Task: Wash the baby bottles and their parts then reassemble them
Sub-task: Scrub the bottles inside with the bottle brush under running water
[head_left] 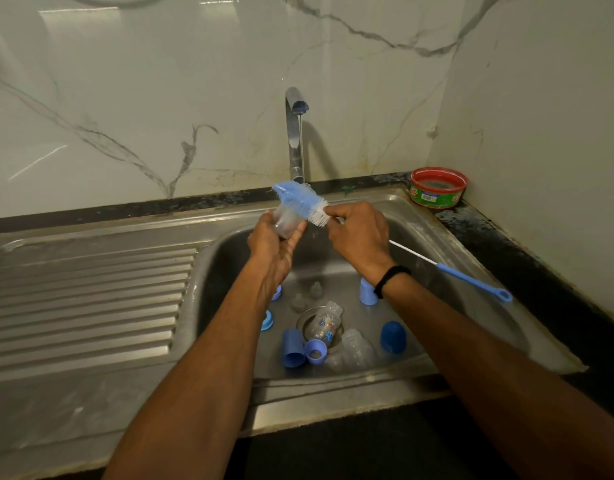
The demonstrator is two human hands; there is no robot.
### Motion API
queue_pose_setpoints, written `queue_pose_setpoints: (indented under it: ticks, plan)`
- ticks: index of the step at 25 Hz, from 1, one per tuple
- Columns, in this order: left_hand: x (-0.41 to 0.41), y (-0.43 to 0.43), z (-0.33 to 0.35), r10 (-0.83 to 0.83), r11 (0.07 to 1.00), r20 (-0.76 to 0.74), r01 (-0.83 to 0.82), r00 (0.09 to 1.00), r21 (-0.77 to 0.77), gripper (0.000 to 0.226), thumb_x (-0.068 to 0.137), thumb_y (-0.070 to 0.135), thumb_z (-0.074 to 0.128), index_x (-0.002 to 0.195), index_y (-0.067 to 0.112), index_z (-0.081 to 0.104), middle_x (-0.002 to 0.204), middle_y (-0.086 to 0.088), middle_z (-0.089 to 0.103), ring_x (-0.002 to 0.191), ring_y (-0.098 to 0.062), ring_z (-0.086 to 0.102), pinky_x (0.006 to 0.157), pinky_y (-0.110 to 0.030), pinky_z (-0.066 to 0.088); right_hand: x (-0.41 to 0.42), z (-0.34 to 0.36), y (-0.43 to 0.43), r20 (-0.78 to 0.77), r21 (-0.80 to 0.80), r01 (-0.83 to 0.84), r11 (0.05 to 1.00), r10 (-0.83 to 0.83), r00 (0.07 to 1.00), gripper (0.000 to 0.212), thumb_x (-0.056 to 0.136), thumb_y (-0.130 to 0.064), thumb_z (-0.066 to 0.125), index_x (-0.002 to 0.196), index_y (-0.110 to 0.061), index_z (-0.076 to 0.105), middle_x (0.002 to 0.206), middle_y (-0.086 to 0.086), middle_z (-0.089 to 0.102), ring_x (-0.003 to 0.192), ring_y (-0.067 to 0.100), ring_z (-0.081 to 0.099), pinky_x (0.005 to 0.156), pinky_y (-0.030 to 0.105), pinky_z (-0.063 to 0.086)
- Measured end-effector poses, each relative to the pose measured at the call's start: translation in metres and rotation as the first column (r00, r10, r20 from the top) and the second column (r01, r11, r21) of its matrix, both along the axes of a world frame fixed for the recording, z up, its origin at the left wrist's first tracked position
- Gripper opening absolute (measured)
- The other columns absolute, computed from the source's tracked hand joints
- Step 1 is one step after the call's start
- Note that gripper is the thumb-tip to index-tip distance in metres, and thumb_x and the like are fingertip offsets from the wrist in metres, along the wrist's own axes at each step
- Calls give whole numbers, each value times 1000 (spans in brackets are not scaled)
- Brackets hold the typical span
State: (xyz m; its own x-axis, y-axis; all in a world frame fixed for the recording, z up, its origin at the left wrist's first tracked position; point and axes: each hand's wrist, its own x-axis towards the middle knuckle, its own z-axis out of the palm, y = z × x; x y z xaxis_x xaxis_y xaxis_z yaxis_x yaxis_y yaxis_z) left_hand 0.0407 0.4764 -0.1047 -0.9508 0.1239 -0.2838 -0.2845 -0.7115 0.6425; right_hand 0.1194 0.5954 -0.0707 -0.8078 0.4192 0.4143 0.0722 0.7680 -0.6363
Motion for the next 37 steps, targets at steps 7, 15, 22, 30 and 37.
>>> queue_pose_setpoints:
  ticks: [7,15,22,30,37]
  plan:
    - [1,-6,1,-151,986,36,153,988,-72,29,99,27,63,117,5,58,119,-27,64,96,-36,74,85,-39,62,-5,-3,9,-53,-34,46,998,-48,997,31,91,-19,65,122,-19,70,118,2,71,103,20,67,81,24,51]
    - [-2,-25,-12,-230,820,74,234,970,-523,25,91,18,73,109,6,59,111,-19,59,99,-34,67,87,-47,61,-2,6,29,49,-137,63,989,-57,997,32,86,-26,69,118,-25,72,114,0,72,100,20,68,75,25,52]
    - [-2,-25,-31,-284,495,-17,131,959,-859,18,85,15,75,96,10,63,85,-9,64,87,-26,63,79,-37,59,5,11,47,72,-229,97,969,-82,994,29,86,-26,68,115,-25,73,111,-1,73,97,20,68,65,21,42]
    - [-12,60,-60,-453,248,89,222,887,-943,53,80,18,78,128,6,58,112,-9,66,81,-19,64,54,-27,50,2,11,60,70,-237,107,966,-93,993,23,87,-21,65,107,-22,76,100,2,75,85,20,67,46,19,34]
    - [-31,90,-89,-512,141,182,292,839,-946,62,75,25,82,128,9,54,119,-12,64,94,-23,62,68,-36,56,-3,5,64,56,-196,116,974,-107,993,17,86,-19,66,99,-16,77,101,2,74,87,20,68,55,23,47]
